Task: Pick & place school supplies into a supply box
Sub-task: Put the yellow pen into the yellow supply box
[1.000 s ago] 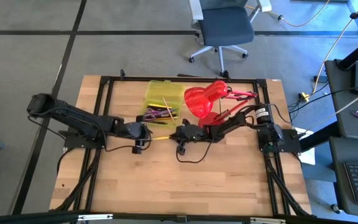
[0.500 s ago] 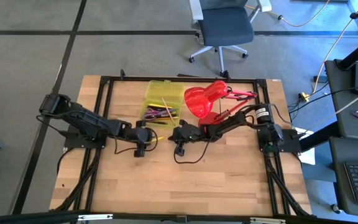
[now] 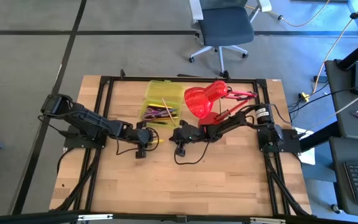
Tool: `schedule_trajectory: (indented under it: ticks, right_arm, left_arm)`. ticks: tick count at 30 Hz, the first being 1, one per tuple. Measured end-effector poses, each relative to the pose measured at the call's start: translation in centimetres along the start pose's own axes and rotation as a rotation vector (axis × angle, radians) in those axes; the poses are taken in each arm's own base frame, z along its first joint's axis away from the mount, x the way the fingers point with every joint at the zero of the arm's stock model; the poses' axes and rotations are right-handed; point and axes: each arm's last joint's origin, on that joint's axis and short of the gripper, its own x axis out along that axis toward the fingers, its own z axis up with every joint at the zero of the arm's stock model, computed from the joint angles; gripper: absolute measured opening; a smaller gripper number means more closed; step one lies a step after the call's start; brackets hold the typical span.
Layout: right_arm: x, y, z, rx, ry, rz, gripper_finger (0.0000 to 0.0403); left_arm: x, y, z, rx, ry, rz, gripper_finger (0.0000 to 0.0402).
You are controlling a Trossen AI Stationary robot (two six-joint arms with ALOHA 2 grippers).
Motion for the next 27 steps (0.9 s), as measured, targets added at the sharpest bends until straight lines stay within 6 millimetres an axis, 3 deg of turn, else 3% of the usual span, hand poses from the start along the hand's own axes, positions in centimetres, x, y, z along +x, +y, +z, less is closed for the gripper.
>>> schedule_trajectory:
  ticks: [6,16,27]
  right_arm:
    - [0.0,0.0,-0.1,-0.003,0.016,-0.003,0.0017]
    - [-0.3,-0.1,-0.1,-0.015,0.055,-0.007,0.0011]
    - [-4.0,-0.4,1.4,-0.042,0.168,-0.021,0.0020]
  left_arm:
    - [0.0,0.0,-0.1,0.001,0.003,0.008,0.0014]
    - [-0.5,0.1,0.2,0.043,-0.033,-0.002,0.0021]
    - [-2.8,0.7,0.9,0.062,-0.125,-0.012,0.0021]
